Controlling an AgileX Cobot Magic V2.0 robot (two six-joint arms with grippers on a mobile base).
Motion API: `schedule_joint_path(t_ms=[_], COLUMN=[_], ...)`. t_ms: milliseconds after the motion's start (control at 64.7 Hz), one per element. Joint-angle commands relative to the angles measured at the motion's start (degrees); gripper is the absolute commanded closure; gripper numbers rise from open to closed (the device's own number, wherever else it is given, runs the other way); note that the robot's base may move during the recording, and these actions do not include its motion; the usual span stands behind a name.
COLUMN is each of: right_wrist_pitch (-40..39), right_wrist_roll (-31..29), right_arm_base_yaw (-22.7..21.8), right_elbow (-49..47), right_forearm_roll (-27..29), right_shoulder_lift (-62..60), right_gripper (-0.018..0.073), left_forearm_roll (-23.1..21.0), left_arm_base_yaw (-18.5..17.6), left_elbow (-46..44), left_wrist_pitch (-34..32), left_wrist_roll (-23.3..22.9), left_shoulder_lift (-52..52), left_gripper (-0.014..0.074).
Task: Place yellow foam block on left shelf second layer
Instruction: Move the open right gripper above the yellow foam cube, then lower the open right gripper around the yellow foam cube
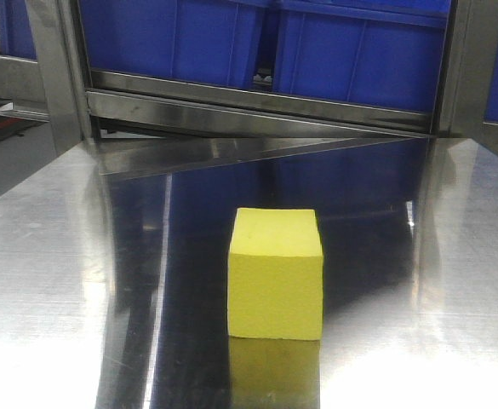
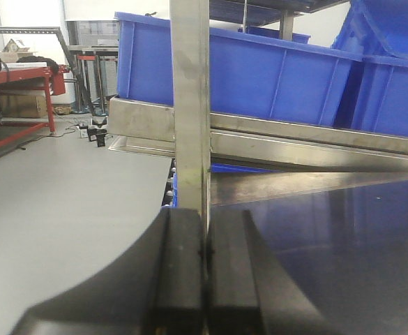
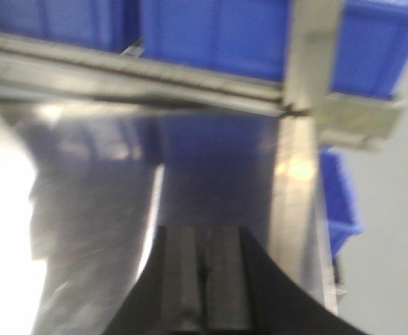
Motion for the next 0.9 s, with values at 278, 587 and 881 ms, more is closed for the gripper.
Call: schedule_joint_path(t_ms=[278,587,881], right_wrist_pitch=[-1.47,22.72,42.26], right_wrist_roll=[0.73,8.95,24.48], right_arm_base_yaw=[15.36,20.56,29.21], right_elbow=[-11.47,-27.49,-46.51], right_forearm_roll=[-2.73,-2.55,-2.61], right_shoulder_lift=[18.68,33.27,48.1], right_gripper=[0.0337,-0.0037,-0.0037], left_forearm_roll=[-0.32,-0.32,-0.32], left_arm_base_yaw=[0.01,0.01,0.01], left_elbow=[1.54,1.54,1.54], left_wrist_pitch=[-4.61,-4.61,-4.61], left_wrist_roll=[-0.19,-0.19,-0.19], left_shoulder_lift=[-1.21,-1.21,-1.21], left_gripper=[0.0472,0.0472,0.0472])
